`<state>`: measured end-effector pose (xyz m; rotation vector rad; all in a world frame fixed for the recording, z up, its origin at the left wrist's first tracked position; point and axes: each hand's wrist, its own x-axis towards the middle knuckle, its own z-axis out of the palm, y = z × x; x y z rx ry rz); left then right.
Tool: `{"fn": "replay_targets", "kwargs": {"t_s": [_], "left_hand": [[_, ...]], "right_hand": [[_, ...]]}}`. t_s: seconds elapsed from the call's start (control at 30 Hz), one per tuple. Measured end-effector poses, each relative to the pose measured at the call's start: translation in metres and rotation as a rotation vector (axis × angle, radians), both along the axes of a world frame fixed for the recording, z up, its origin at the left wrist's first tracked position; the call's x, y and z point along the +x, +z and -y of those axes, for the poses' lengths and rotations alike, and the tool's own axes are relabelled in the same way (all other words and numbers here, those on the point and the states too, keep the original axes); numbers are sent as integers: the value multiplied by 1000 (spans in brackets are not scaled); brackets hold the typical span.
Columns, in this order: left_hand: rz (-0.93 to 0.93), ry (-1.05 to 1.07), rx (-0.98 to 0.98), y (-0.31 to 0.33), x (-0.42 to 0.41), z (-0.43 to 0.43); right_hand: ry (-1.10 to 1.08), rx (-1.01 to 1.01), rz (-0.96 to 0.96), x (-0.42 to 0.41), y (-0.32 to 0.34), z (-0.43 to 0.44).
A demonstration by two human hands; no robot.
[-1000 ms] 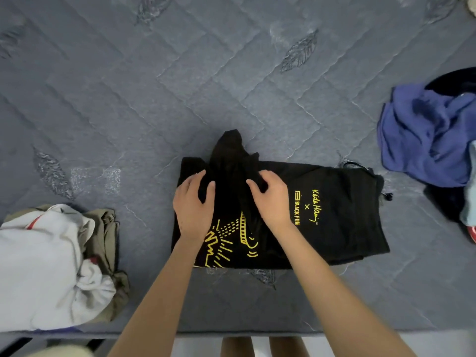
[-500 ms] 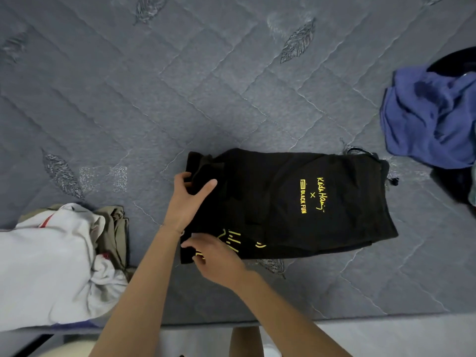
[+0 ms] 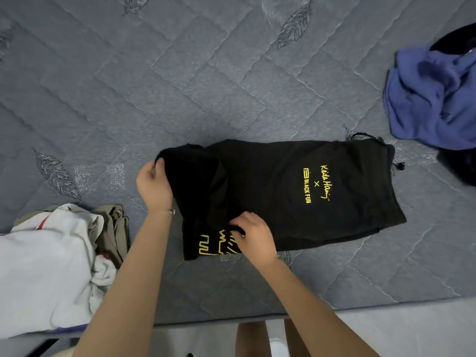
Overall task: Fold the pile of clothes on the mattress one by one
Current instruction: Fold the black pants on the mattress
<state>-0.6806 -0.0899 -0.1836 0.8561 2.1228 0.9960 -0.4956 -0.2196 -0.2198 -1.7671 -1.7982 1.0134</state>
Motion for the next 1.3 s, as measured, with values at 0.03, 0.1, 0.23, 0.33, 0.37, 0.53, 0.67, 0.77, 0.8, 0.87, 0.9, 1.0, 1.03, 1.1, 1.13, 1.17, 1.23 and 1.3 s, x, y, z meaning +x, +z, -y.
{"fn": "replay_targets", "kwargs": {"t_s": [0.03,0.1,0.23,0.33,0.37,0.53,0.67,0.77,0.8,0.87,0.9,1.0,1.03,1.1,1.13,1.17,1.23,1.3], "left_hand": [[11,14,-17,-2,-5,2],[22,45,-61,-6,-9,8],[-144,-28,-96,0,7,38],[-60,-210,-259,2,30,65],[-30,-265,-318,-2,35,74],[-427,-398,-168,-8,48,111],[-495,-475,-108,-4,53,118],[-136,-449,-362,-8,60,116],[-105,-427,-405,-9,61,116],[-84,-340,-404,-10,60,118],[-27,-279,-383,-8,60,119],[61,-153,-257,3,56,131],[89,-117,-218,6,54,136],[175,-50,-172,8,46,146],[220,-25,-163,6,41,150],[253,-6,-154,5,37,155],[261,20,-153,3,29,161],[241,30,-154,3,26,166]], "right_hand": [[20,-32,-27,-1,0,4],[44,-88,-37,-2,-5,13],[17,-155,-3,7,-13,21],[71,-190,16,10,-9,22],[40,-196,-19,11,-6,22],[-317,-189,-214,29,9,18],[-284,-120,-95,50,11,15],[-215,-51,51,68,11,13],[-194,-33,113,75,12,13],[-173,-40,222,90,16,13],[-163,-69,271,98,18,13],[-115,-270,436,122,20,17],[-98,-339,491,128,20,18],[-62,-373,583,136,18,20],[-41,-332,614,137,17,21],[-22,-259,634,138,17,21],[5,-123,644,138,18,19],[7,-80,627,139,20,16]]}}
